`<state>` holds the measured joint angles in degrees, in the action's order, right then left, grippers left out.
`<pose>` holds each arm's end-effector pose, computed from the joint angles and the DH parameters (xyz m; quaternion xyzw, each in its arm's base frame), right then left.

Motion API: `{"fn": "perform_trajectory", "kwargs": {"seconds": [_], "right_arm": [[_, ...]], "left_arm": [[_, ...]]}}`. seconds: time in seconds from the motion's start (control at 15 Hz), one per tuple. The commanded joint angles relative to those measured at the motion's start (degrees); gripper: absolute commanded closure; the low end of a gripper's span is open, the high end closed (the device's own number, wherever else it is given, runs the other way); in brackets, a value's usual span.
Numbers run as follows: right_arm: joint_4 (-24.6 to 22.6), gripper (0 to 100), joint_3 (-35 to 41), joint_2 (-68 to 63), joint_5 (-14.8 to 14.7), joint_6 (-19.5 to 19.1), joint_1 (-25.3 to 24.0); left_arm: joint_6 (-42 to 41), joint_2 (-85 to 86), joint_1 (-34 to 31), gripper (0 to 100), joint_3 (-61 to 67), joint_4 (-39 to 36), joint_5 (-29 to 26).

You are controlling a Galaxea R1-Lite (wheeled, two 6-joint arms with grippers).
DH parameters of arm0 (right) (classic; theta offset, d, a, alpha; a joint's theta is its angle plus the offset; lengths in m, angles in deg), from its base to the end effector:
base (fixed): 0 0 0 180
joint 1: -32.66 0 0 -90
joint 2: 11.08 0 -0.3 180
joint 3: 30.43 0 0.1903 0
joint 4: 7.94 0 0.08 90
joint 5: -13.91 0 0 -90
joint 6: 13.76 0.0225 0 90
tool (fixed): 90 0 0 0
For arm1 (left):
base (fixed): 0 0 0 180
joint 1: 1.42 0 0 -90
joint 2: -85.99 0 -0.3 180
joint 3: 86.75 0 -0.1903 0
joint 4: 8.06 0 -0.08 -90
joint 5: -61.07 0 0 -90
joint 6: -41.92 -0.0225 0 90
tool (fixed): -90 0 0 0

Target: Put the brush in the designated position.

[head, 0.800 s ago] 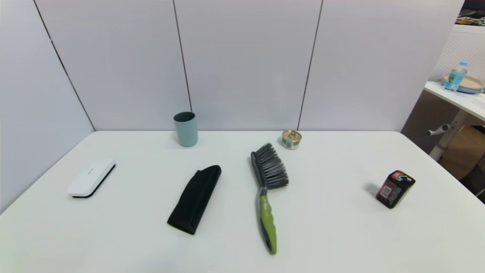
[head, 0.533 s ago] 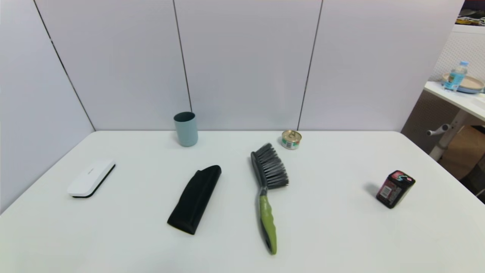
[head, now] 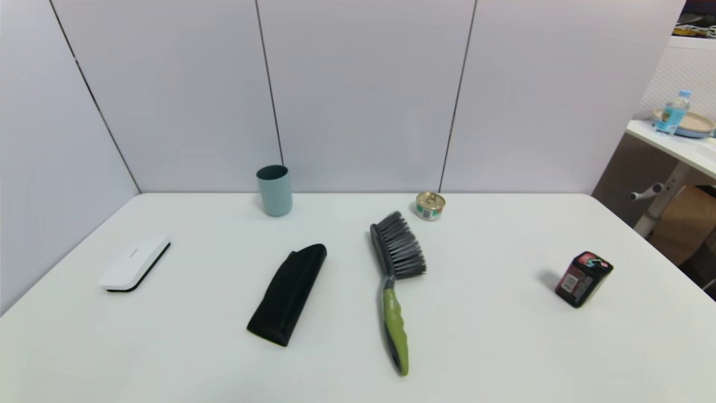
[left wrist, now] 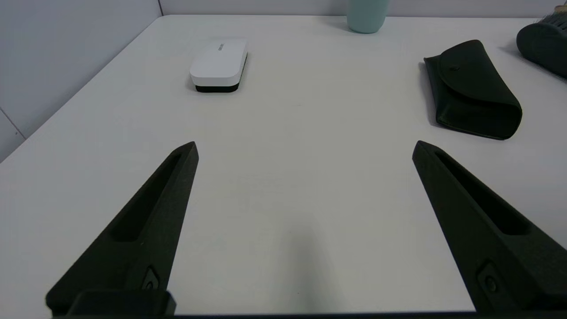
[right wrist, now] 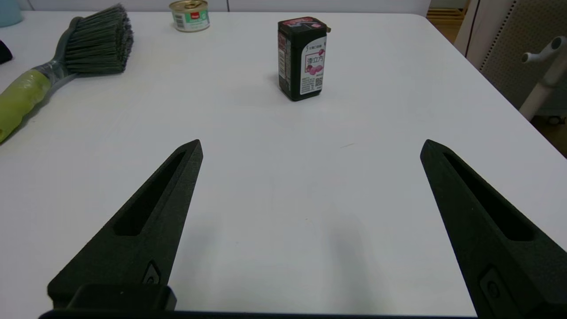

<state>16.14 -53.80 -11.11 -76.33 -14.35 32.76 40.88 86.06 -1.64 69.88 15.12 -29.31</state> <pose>-0.0228 -0.0001 0.0742 -0.0052 0.0065 -0.0029 1.0000 -0.0229 -0.0002 0.0758 0.0091 -0.0023 -0.0014 1.0000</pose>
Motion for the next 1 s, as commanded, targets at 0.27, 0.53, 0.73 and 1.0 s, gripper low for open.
{"fn": "perform_trajectory", "kwargs": {"seconds": [0.27, 0.53, 0.73, 1.0], "right_arm": [[0.0, 0, 0.09, 0.02, -0.02, -0.02, -0.01], [0.0, 0, 0.09, 0.02, -0.02, -0.02, -0.01], [0.0, 0, 0.0, 0.02, -0.02, -0.02, -0.01], [0.0, 0, 0.0, 0.02, -0.02, -0.02, -0.01]], "left_arm": [[0.86, -0.07, -0.04, 0, 0.0, 0.09, 0.03], [1.56, -0.42, -0.04, 0, 0.0, -0.08, 0.03], [1.3, -5.79, -0.04, 0, -0.09, -0.08, 0.11], [-2.66, -20.38, 2.94, 0, -7.56, -0.08, -0.06]]}}
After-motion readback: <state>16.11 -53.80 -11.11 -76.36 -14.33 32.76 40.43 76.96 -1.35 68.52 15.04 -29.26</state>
